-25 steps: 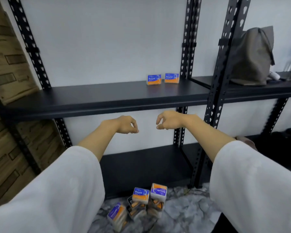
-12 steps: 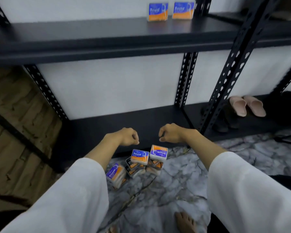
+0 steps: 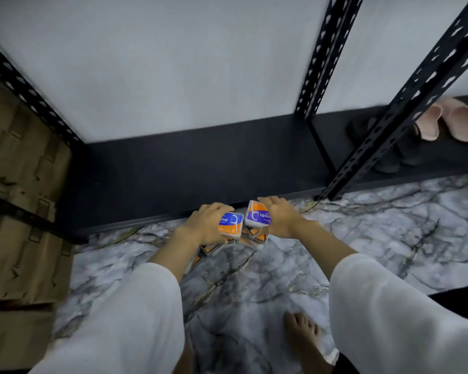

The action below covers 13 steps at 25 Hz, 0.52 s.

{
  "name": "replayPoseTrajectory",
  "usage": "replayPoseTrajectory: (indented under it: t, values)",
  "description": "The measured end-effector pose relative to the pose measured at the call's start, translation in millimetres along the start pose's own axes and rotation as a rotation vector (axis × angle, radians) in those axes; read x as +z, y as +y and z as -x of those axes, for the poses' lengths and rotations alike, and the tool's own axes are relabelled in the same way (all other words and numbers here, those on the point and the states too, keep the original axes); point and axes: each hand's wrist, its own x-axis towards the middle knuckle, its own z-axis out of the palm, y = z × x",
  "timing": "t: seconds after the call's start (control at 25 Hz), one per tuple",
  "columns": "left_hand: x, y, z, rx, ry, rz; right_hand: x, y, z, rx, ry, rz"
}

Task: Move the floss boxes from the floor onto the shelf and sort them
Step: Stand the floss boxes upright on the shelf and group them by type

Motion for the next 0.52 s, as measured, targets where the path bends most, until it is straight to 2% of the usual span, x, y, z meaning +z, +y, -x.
replayPoseTrajectory:
  t: [0.24,0.52]
  values:
    - [23.3,-8.7,-17.4,0.0,0.087,-0.041,21.7,7.3,-16.1,-0.005,0.055,0.054]
    - [17.7,-3.9,1.5,-0.022,0.133,0.096,0.0,6.7,7.1,-0.029,0.116,0.015]
